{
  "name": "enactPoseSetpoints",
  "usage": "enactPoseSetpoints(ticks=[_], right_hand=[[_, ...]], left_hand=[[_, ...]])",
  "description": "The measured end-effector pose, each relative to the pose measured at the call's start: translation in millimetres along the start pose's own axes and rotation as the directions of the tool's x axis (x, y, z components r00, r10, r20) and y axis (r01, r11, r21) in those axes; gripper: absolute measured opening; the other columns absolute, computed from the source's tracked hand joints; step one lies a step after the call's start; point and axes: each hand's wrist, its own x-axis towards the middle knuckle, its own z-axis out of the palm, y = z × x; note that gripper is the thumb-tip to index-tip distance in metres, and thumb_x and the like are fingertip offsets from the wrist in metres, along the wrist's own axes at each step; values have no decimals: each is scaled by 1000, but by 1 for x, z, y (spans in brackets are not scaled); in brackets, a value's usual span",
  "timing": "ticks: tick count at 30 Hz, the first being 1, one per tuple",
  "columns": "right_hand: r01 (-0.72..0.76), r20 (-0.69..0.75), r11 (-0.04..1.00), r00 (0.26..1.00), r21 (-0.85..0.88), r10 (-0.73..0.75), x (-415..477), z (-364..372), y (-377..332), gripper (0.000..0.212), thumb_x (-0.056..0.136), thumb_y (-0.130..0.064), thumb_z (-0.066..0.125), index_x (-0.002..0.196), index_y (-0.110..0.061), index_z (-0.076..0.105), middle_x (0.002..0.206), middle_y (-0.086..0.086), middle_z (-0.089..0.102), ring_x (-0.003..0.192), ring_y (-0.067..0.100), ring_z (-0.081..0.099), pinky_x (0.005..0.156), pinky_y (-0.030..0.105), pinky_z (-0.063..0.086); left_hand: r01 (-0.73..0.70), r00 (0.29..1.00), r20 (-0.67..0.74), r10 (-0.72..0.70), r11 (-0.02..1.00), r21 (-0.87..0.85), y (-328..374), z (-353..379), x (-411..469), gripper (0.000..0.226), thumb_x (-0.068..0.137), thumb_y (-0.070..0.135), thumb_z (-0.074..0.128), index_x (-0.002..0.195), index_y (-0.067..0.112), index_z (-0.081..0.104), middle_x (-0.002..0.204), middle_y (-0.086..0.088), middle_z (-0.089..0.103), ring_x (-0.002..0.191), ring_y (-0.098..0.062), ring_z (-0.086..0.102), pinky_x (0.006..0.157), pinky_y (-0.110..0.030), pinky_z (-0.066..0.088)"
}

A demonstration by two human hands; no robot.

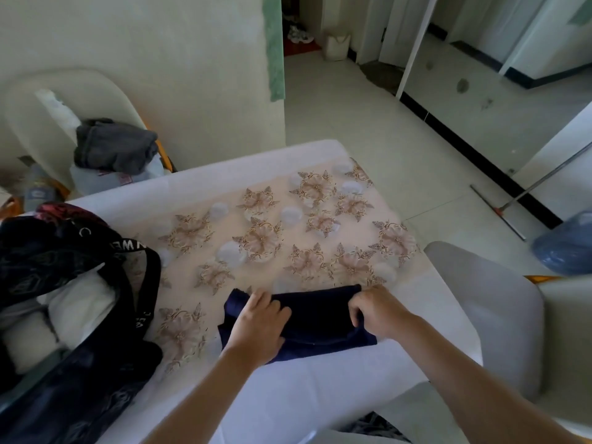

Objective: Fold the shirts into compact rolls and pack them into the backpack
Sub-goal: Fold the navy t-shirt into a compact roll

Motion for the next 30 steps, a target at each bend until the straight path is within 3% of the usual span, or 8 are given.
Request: enactPoseSetpoints(ticks=[4,8,13,19,22,25,28,30], right_hand=[[-13,-25,990,1000,-138,10,-8,17,-8,40,69,7,47,80,-31,58,86,-14,65,88,14,54,98,29,35],[-65,3,964,998,-258,68,-6,19,-28,30,75,-13,47,101,-27,50,85,-6,62,90,19,51,89,32,30],[10,-12,947,1000,-322,-15,-4,32,-38,41,78,-45,51,117,-32,47,102,-5,54,100,20,47,100,37,30],[47,-297,956,945,-289,-136,-10,30,-23,45,42,14,70,65,-20,52,64,-5,45,47,18,42,50,27,29],[56,-311,956,939,-288,-149,-17,24,-17,45,44,16,63,63,-21,47,65,-5,41,53,17,38,57,27,30],[21,-47,917,998,-399,-44,-24,26,-21,22,71,-13,63,74,-31,51,80,-9,48,83,17,50,82,33,35],[-26,-86,904,996,-428,-12,-20,28,-34,23,80,-32,41,73,-26,63,85,-1,58,90,23,53,90,39,38],[20,-251,913,959,-407,-133,-10,31,-44,25,78,-28,41,74,-20,65,84,1,57,89,26,55,86,41,45]], left_hand=[[256,965,33,-259,963,80,5,9,-25,21,66,25,72,82,16,62,88,-10,54,88,-33,45,100,-44,33],[85,995,-62,-83,996,27,-17,14,-35,13,62,19,74,74,17,71,111,-9,62,113,-34,54,108,-48,35],[-4,982,-184,-42,970,-244,-26,12,-44,19,65,15,69,79,20,58,76,5,54,71,-18,50,81,-32,47],[-16,987,-153,-44,928,-373,-22,22,-61,31,66,6,66,91,24,60,88,8,54,78,-14,49,65,-25,47],[-10,1000,0,10,942,-336,-13,21,-61,25,78,18,65,100,29,66,92,10,57,85,-13,50,76,-27,48],[-55,975,200,95,978,-201,-3,12,-51,33,97,45,39,104,31,69,96,9,61,94,-15,51,89,-34,40],[-86,996,-43,78,971,-223,3,4,-27,36,101,40,41,84,26,69,81,7,61,81,-17,55,79,-35,46],[-7,976,-210,-61,951,-310,2,9,-15,11,93,25,61,99,23,71,98,5,64,94,-18,57,86,-38,51]])
